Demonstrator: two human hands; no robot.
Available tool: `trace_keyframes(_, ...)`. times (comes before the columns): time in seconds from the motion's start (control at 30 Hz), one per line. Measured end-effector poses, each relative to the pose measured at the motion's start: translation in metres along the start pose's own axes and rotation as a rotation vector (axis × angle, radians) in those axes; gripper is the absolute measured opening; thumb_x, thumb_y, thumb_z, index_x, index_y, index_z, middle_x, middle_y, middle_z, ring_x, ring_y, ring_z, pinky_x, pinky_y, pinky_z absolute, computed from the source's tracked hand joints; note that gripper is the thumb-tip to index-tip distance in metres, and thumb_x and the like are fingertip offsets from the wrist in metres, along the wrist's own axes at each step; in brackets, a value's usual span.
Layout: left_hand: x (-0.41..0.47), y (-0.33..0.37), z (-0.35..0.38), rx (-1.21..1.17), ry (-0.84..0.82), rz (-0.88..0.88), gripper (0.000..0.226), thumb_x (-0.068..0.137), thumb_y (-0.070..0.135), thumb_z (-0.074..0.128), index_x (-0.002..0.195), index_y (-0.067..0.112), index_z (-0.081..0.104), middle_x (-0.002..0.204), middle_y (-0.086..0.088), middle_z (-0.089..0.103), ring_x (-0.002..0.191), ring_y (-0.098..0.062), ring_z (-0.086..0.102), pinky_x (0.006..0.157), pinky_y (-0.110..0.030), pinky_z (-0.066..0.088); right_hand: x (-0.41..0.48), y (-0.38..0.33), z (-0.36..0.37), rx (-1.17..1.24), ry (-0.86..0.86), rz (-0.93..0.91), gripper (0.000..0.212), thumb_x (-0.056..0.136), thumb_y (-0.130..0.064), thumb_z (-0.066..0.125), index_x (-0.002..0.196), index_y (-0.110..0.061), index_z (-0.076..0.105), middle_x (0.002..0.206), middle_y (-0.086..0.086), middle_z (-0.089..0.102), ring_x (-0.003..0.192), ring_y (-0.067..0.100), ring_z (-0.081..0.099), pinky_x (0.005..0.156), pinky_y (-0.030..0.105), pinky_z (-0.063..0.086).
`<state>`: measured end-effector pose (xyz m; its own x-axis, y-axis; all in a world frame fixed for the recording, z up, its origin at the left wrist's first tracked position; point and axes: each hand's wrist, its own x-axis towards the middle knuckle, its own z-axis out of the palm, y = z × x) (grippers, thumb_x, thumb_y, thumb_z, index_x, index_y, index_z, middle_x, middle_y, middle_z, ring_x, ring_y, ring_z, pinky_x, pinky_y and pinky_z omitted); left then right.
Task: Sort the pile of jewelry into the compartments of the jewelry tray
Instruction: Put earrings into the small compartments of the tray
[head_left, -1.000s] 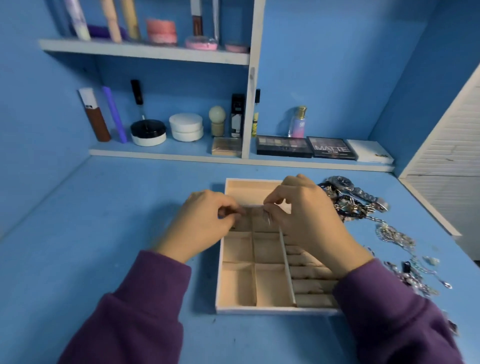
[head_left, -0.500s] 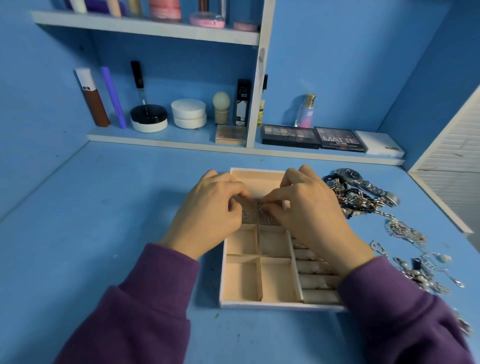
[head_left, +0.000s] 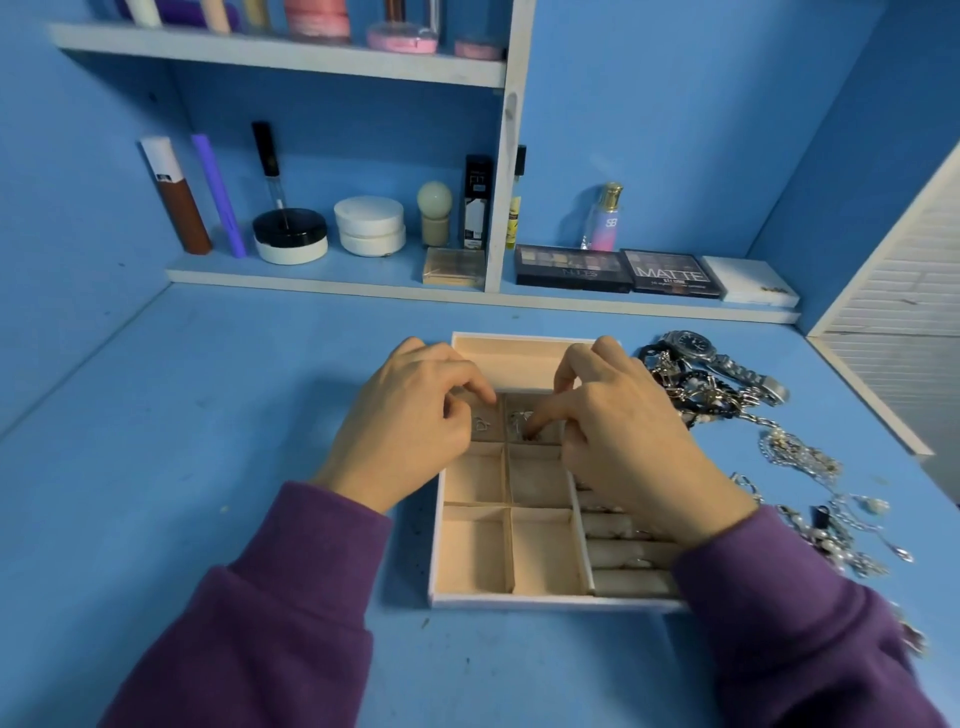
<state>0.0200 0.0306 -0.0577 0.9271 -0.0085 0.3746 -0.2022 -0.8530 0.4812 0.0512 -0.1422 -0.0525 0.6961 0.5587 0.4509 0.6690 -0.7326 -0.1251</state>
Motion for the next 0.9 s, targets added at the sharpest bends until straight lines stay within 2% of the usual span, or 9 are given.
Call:
trace_keyframes(0.13, -0.001, 0.004, -0.001, -0.017, 0.035, 0.015, 0.03, 0.081, 0.001, 0.055, 0.08, 0.027, 0.069, 0.085, 0.013, 0.057, 0.079, -0.005, 0.04, 0.071, -0.002, 0.03, -0.005, 0.008, -0.012, 0.166, -0.025, 0.107, 0.042, 0.073, -0.004, 0.037, 0.08, -0.021, 0.075, 0.078, -0.001, 0.047, 0.078, 0.019, 0.04, 0.068, 0.031, 0.036)
trace_keyframes(0.2, -0.003, 0.011, -0.002, -0.031, 0.068, 0.048, 0.03, 0.08, 0.0, 0.055, 0.079, 0.026, 0.069, 0.084, 0.012, 0.06, 0.075, -0.005, 0.039, 0.068, -0.004, 0.031, -0.013, 0.019, -0.025, 0.239, -0.022, 0.168, 0.037, 0.076, 0.006, 0.048, 0.082, -0.02, 0.074, 0.081, 0.001, 0.051, 0.079, 0.015, 0.043, 0.07, 0.024, 0.036)
trace_keyframes(0.27, -0.004, 0.025, -0.003, -0.05, 0.078, 0.098, 0.025, 0.082, 0.007, 0.053, 0.079, 0.026, 0.069, 0.082, 0.016, 0.06, 0.074, -0.003, 0.039, 0.068, -0.006, 0.032, -0.027, 0.034, -0.042, 0.306, -0.003, 0.21, 0.034, 0.08, 0.006, 0.053, 0.082, -0.021, 0.073, 0.081, 0.001, 0.056, 0.072, 0.003, 0.047, 0.063, 0.013, 0.034)
trace_keyframes(0.37, -0.003, 0.052, 0.002, -0.079, 0.022, 0.203, 0.023, 0.081, 0.015, 0.051, 0.082, 0.029, 0.068, 0.083, 0.019, 0.062, 0.084, -0.002, 0.045, 0.076, -0.012, 0.035, -0.053, 0.062, -0.061, 0.337, 0.002, 0.299, 0.031, 0.084, 0.002, 0.055, 0.081, -0.023, 0.073, 0.082, -0.003, 0.063, 0.064, -0.004, 0.051, 0.058, 0.007, 0.035)
trace_keyframes(0.43, -0.001, 0.073, 0.008, -0.08, -0.058, 0.253, 0.021, 0.084, 0.017, 0.054, 0.087, 0.032, 0.067, 0.086, 0.02, 0.061, 0.093, -0.004, 0.047, 0.083, -0.021, 0.036, -0.069, 0.081, -0.069, 0.321, -0.065, 0.354, 0.027, 0.083, -0.004, 0.059, 0.08, -0.026, 0.072, 0.081, -0.008, 0.064, 0.066, -0.002, 0.052, 0.059, 0.007, 0.036)
trace_keyframes(0.57, 0.002, 0.105, 0.028, -0.09, -0.221, 0.315, 0.021, 0.088, 0.019, 0.053, 0.094, 0.034, 0.066, 0.087, 0.026, 0.05, 0.095, -0.001, 0.042, 0.085, -0.022, 0.035, -0.088, 0.102, -0.073, 0.248, -0.227, 0.389, 0.012, 0.077, -0.023, 0.071, 0.087, -0.03, 0.072, 0.08, -0.01, 0.061, 0.074, 0.005, 0.056, 0.066, 0.012, 0.039)
trace_keyframes(0.63, 0.003, 0.113, 0.037, -0.091, -0.274, 0.323, 0.023, 0.09, 0.016, 0.05, 0.096, 0.033, 0.066, 0.085, 0.027, 0.045, 0.088, 0.003, 0.037, 0.085, -0.022, 0.034, -0.091, 0.104, -0.069, 0.191, -0.265, 0.372, 0.022, 0.075, -0.032, 0.073, 0.096, -0.027, 0.072, 0.08, -0.011, 0.059, 0.077, 0.006, 0.055, 0.07, 0.019, 0.041)
trace_keyframes(0.77, 0.004, 0.118, 0.048, -0.035, -0.298, 0.321, 0.026, 0.091, 0.015, 0.048, 0.097, 0.033, 0.065, 0.09, 0.024, 0.045, 0.084, 0.003, 0.032, 0.08, -0.02, 0.032, -0.093, 0.104, -0.062, 0.19, -0.237, 0.345, 0.02, 0.073, -0.03, 0.075, 0.092, -0.025, 0.073, 0.076, -0.011, 0.055, 0.074, 0.012, 0.054, 0.073, 0.032, 0.047)
trace_keyframes(0.9, 0.007, 0.119, 0.05, -0.014, -0.31, 0.305, 0.024, 0.091, 0.017, 0.05, 0.098, 0.033, 0.066, 0.088, 0.024, 0.045, 0.082, 0.002, 0.033, 0.08, -0.02, 0.033, -0.092, 0.105, -0.059, 0.252, -0.235, 0.361, 0.007, 0.075, -0.025, 0.073, 0.08, -0.025, 0.069, 0.081, -0.009, 0.058, 0.075, 0.008, 0.055, 0.071, 0.023, 0.046)
